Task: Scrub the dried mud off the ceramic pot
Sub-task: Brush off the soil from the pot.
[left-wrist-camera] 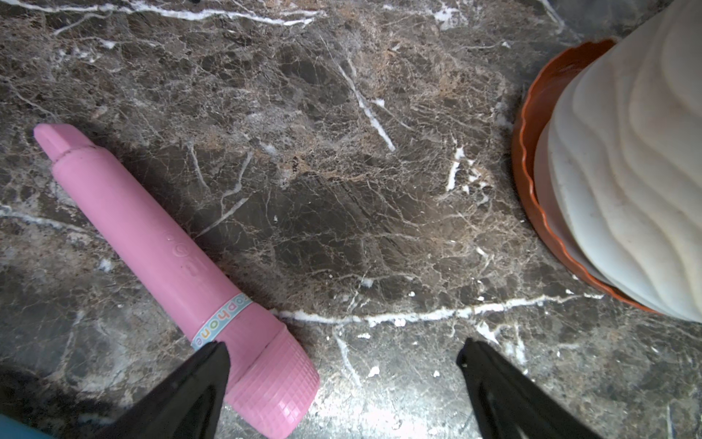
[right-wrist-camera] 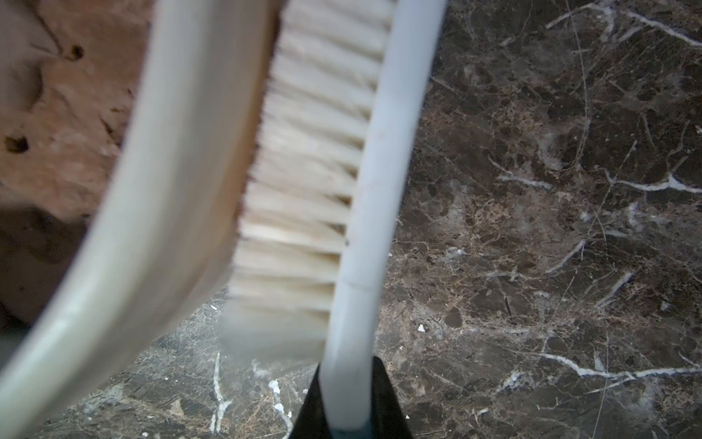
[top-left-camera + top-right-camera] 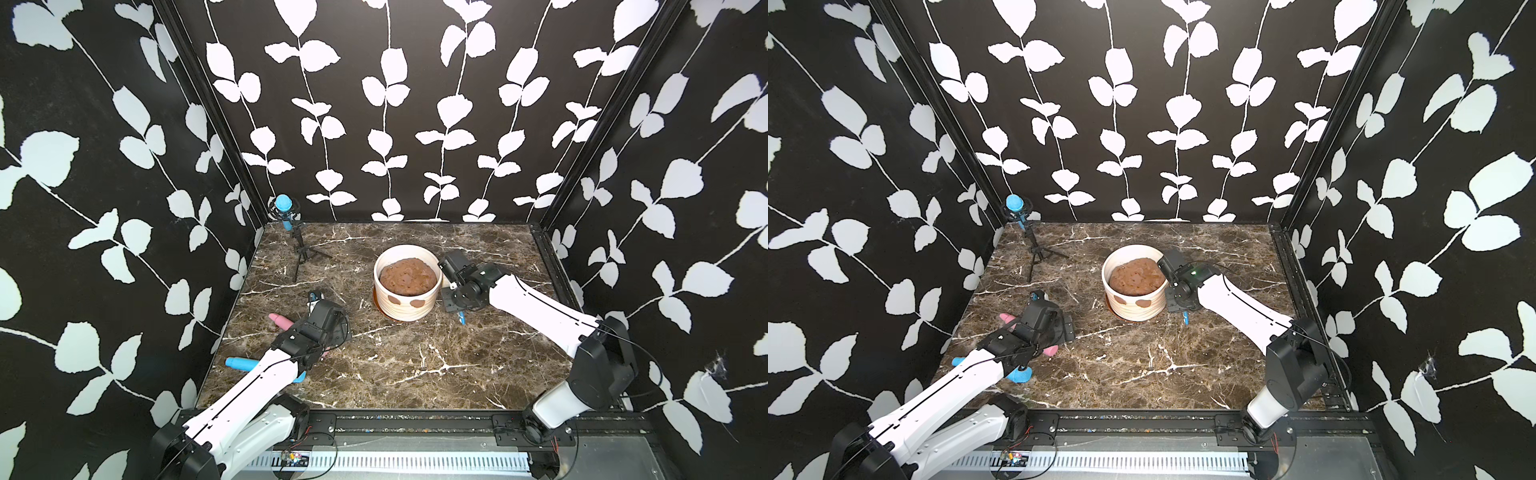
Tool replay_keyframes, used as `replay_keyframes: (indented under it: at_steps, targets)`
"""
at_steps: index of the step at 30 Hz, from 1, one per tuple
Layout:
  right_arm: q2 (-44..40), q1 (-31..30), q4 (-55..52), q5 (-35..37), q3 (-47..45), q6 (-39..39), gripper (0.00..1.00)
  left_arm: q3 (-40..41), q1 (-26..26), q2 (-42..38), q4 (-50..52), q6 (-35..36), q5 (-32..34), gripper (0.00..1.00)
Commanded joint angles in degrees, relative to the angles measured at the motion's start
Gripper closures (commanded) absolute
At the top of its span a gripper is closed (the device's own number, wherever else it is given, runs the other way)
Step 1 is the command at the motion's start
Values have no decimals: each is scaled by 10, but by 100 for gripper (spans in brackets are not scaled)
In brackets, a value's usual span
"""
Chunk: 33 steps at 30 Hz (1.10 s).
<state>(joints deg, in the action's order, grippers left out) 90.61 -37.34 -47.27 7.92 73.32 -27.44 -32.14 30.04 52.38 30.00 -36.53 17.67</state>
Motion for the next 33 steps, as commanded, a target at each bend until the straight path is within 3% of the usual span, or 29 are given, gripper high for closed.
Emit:
replay_keyframes:
  at_steps: [1, 11, 17, 28, 33]
  targets:
    - [-6, -13, -15, -17, -10, 9, 100, 9, -2, -6, -4, -5, 8, 2]
    - [-71, -13, -56, 46, -79, 41, 100, 11, -2, -1, -10, -2, 3, 2]
    - [-114, -13, -35, 24, -65, 41, 100, 11, -2, 1, -14, -1, -1, 2]
    - [-31, -13, -27, 9, 38, -24, 100, 15, -2, -3, -15, -2, -2, 2]
    - [4, -13, -1, -9, 27, -8, 100, 15, -2, -1, -15, -2, -3, 2]
